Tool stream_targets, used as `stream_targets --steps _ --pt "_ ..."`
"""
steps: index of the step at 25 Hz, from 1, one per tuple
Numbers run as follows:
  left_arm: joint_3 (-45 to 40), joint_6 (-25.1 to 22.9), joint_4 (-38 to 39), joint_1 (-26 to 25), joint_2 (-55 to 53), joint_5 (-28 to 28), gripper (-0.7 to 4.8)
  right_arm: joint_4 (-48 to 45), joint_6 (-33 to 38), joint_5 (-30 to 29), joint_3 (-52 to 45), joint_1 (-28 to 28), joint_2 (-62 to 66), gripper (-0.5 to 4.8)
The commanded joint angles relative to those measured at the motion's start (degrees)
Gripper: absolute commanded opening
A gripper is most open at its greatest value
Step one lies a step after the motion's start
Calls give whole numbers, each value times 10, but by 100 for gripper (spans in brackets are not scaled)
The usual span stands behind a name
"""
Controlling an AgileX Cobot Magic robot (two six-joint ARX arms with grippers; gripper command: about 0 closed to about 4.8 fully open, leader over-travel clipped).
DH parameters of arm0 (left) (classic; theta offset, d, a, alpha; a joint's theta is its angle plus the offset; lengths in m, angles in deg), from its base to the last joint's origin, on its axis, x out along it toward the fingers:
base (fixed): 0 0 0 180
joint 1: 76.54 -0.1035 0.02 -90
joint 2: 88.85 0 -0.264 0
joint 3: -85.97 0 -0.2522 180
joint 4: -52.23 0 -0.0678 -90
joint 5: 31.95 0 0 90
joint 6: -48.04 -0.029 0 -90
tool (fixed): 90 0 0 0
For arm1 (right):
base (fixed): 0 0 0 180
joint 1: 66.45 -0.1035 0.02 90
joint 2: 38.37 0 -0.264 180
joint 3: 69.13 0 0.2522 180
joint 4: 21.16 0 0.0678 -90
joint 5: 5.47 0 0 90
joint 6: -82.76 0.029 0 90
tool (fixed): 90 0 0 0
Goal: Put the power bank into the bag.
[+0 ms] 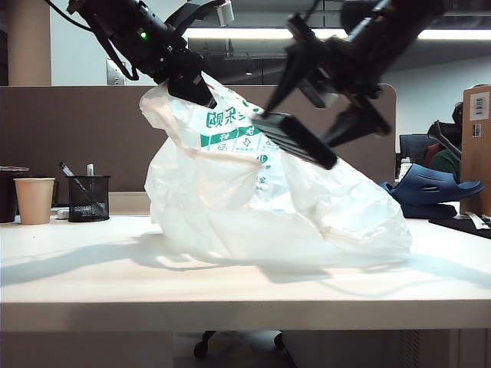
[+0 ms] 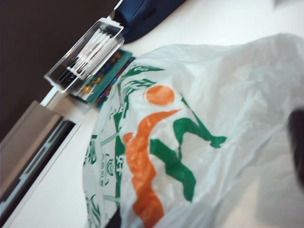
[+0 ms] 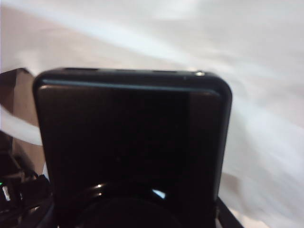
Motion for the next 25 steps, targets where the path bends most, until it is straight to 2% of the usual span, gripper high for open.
stream_targets --steps 1,4,6,9,14,18,21,25 --pt "1 7 -7 -1 2 -59 -6 -51 -2 -12 5 -16 -5 133" --pt "1 7 -2 7 2 -92 -6 -67 -2 -2 5 -19 -5 113" --pt "1 20 -2 7 2 -152 -6 -90 0 24 5 -19 -5 113" --pt "1 37 -2 7 2 -211 -6 -116 0 62 5 -19 -2 113" --pt "1 43 -2 7 2 -212 -6 -134 0 121 5 -19 39 113" --pt "1 43 -2 7 2 -214 -6 -191 39 112 5 -22 77 115" --pt "1 43 -3 7 2 -239 -6 -247 71 78 5 -26 84 115" --pt "1 43 -4 7 2 -240 -6 -270 76 67 5 -33 95 115"
